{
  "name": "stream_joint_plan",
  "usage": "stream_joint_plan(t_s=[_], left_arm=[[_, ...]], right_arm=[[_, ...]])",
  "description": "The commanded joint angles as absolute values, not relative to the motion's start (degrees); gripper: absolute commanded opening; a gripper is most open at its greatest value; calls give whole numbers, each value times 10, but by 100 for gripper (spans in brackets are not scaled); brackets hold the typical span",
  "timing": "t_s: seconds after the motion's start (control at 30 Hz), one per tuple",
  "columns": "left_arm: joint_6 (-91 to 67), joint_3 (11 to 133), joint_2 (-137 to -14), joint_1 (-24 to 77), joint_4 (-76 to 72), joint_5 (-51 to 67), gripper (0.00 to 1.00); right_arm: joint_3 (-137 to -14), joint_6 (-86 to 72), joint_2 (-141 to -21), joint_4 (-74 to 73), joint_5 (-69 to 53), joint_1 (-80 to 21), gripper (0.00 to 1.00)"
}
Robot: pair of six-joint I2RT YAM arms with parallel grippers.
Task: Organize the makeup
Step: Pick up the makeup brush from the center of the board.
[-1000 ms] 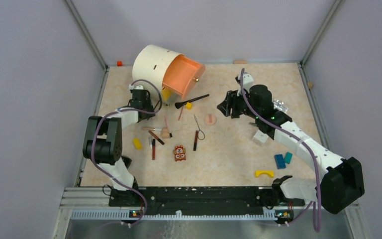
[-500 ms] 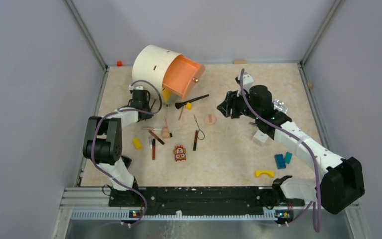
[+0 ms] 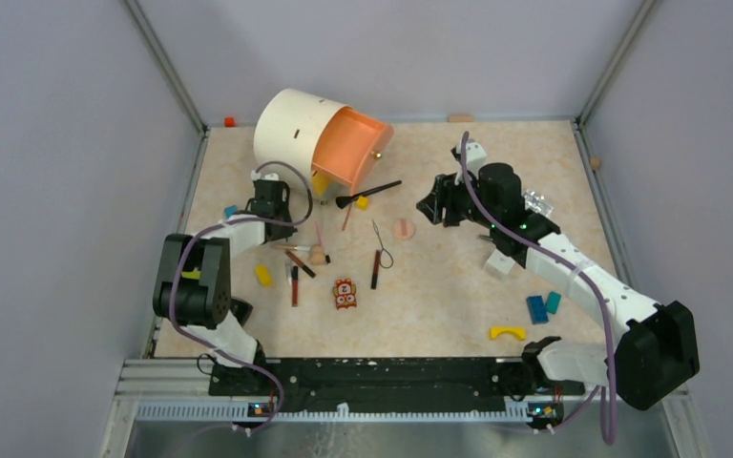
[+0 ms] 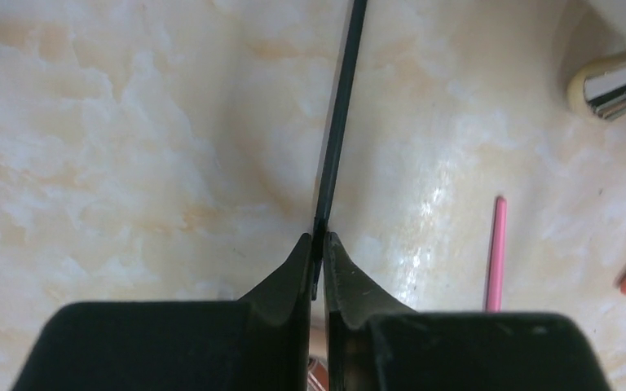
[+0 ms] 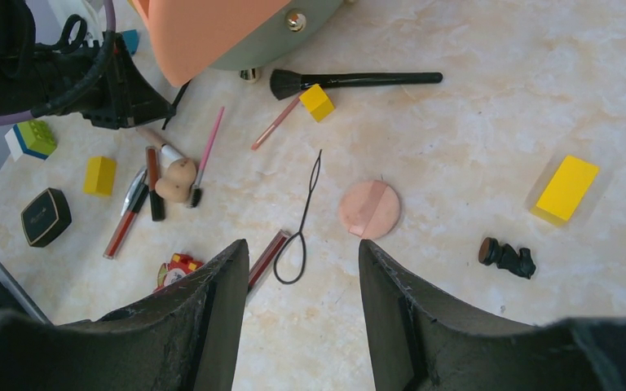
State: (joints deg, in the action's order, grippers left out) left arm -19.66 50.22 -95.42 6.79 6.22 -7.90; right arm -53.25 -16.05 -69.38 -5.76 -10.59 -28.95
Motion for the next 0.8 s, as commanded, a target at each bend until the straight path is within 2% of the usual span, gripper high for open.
stream_joint_plan(t_s=[0.0,0.57,0.77], left_arm=[[-206,485,-926,70,119,-80,10],[-243,463,-804,70,132,-38,0],[-282,434,-753,71,131,-13,0]], right_arm=[[-533,-153,-677,-44,-108,-283,51],[-532,-158,-680,-40,-112,-283,51],[-529,-162,-680,-36,-115,-283,52]])
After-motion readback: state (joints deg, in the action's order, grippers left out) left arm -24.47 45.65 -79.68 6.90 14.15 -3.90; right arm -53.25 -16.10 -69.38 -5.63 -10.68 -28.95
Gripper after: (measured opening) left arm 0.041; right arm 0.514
